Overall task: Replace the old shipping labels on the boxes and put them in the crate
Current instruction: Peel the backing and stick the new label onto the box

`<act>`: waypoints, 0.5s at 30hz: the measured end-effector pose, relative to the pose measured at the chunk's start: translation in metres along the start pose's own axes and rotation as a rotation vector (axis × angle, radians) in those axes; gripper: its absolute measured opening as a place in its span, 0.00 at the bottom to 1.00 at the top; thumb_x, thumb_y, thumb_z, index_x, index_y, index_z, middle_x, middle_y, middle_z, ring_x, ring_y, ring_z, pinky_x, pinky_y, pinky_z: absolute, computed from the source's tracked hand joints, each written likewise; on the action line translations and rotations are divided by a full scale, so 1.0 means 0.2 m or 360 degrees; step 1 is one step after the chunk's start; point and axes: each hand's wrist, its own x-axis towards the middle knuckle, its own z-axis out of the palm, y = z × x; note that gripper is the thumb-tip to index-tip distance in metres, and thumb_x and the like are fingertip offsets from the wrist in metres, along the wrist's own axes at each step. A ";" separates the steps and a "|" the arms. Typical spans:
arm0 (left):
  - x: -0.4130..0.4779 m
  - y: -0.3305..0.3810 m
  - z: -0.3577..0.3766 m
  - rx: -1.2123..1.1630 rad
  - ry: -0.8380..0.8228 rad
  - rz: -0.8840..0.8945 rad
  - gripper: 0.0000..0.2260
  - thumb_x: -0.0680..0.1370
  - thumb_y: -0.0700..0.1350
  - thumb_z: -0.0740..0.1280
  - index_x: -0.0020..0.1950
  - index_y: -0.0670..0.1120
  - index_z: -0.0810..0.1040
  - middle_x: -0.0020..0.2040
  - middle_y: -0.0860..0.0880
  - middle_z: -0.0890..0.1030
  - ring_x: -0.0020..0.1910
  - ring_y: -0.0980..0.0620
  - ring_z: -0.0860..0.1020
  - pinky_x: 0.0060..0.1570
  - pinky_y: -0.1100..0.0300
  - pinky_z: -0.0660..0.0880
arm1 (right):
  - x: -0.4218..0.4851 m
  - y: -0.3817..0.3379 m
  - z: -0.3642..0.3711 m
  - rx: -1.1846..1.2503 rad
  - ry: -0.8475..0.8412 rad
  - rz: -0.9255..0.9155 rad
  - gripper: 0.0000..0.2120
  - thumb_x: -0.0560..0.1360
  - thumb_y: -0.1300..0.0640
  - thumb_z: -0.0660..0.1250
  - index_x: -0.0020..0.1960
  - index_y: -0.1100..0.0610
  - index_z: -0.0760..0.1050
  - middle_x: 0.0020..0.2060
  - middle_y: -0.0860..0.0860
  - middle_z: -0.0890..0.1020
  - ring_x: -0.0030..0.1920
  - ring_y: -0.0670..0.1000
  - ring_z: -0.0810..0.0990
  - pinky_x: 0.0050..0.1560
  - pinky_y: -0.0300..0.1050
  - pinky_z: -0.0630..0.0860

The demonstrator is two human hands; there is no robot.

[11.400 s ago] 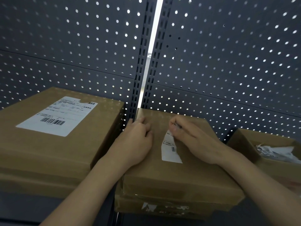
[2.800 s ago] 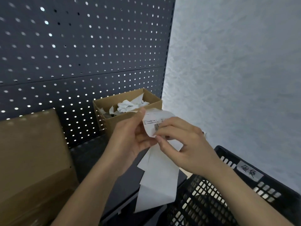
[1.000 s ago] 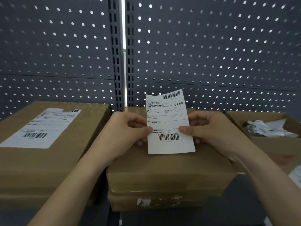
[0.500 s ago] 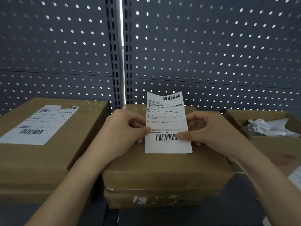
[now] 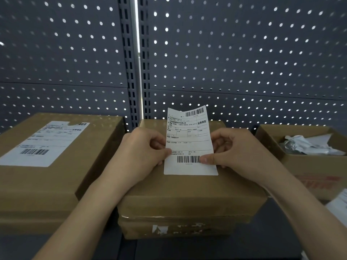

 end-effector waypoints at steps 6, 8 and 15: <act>0.00 0.00 0.01 0.0091 0.0020 -0.0003 0.03 0.74 0.47 0.73 0.44 0.55 0.82 0.33 0.56 0.82 0.31 0.63 0.79 0.34 0.73 0.71 | 0.00 0.00 0.00 -0.0197 0.0056 -0.0015 0.16 0.64 0.49 0.80 0.49 0.44 0.81 0.39 0.42 0.83 0.33 0.38 0.78 0.37 0.39 0.75; 0.00 -0.01 0.01 0.0133 0.0025 0.0001 0.02 0.74 0.48 0.73 0.45 0.54 0.82 0.34 0.57 0.81 0.32 0.64 0.78 0.34 0.74 0.70 | -0.01 -0.01 0.00 -0.0320 0.0068 -0.0024 0.16 0.64 0.47 0.79 0.50 0.43 0.81 0.39 0.40 0.82 0.36 0.36 0.78 0.37 0.34 0.72; 0.01 0.01 0.02 0.0222 0.0033 -0.0011 0.04 0.74 0.48 0.72 0.48 0.52 0.83 0.36 0.56 0.80 0.39 0.60 0.78 0.39 0.72 0.69 | -0.03 -0.04 0.01 -0.0545 0.0082 -0.0034 0.22 0.66 0.44 0.77 0.59 0.42 0.78 0.41 0.40 0.82 0.41 0.37 0.79 0.41 0.34 0.74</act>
